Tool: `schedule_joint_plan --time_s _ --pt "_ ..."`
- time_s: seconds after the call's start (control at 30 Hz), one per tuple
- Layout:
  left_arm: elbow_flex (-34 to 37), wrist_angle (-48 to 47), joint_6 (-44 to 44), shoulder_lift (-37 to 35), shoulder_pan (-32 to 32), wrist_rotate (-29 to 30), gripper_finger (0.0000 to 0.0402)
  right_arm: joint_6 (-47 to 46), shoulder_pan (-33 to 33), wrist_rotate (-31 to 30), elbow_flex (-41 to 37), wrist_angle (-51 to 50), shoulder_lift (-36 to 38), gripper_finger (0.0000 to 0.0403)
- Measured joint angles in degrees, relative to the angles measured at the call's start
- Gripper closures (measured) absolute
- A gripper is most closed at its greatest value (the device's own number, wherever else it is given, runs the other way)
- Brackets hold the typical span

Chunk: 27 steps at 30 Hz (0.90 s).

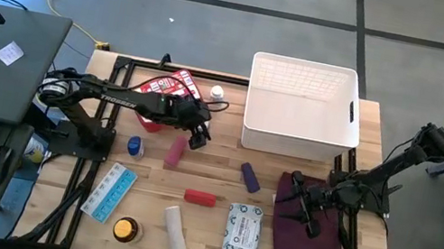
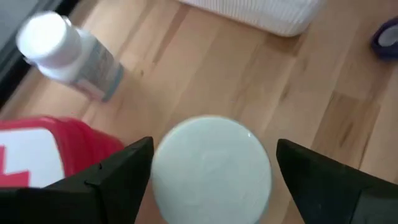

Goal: Pick & place medical supplies in basket/bin
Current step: Put the bottom white medicine bottle into the white container

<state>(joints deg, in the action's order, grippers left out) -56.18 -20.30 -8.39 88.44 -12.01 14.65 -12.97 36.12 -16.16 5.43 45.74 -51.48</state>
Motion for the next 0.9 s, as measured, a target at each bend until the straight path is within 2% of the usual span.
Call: schedule_joint_plan --time_s 0.2,0.43,0.77,0.9 --pt "0.0 -0.61 0.44 0.0 0.0 0.34 0.0068 -0.02 0.0 0.0 0.02 0.02 0.0 0.0232" --pt "-0.13 -0.2 0.32 -0.17 0.0 0.23 0.0139 0.0 0.0 0.0 0.04 -0.02 0.0 0.0233" --pt "-0.13 -0.51 0.42 -0.37 0.02 -0.92 0.0138 0.0 0.0 0.0 0.09 -0.24 0.0 0.023" --pt "-0.83 -1.96 0.54 -1.06 0.02 -3.75 0.0138 0.0 0.0 0.0 0.11 -0.24 0.0 0.0229"
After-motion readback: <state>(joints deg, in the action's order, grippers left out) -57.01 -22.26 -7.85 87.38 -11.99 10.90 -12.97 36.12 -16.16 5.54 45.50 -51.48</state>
